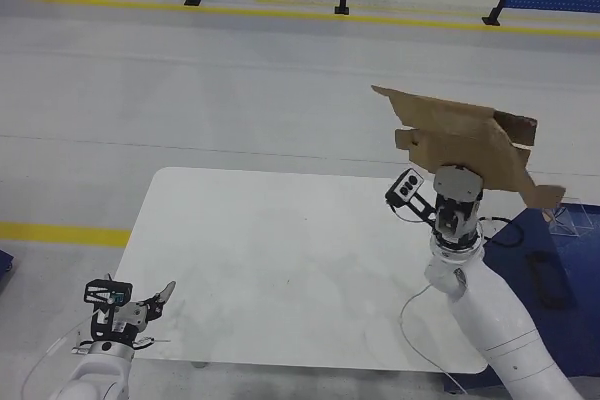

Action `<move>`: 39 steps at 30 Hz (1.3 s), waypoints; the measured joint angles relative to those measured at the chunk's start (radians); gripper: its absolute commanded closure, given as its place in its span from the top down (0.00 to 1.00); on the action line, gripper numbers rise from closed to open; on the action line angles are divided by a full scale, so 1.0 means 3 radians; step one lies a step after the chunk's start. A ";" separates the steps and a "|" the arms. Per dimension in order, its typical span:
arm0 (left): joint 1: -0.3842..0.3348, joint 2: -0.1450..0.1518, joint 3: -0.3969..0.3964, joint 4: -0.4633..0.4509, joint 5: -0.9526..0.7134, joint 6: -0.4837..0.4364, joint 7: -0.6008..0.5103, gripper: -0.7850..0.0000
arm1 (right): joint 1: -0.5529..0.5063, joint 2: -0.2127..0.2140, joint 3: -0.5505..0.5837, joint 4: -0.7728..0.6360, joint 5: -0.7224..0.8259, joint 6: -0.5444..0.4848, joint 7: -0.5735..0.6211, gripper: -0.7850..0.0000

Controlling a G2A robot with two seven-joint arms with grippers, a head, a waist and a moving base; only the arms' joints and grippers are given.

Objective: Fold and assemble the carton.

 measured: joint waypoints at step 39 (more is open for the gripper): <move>0.0000 0.0000 0.0000 0.0000 0.0000 0.0000 0.0000 1.00 | -0.0075 -0.0029 0.1248 -0.0170 -0.2114 -0.1436 0.1115 0.00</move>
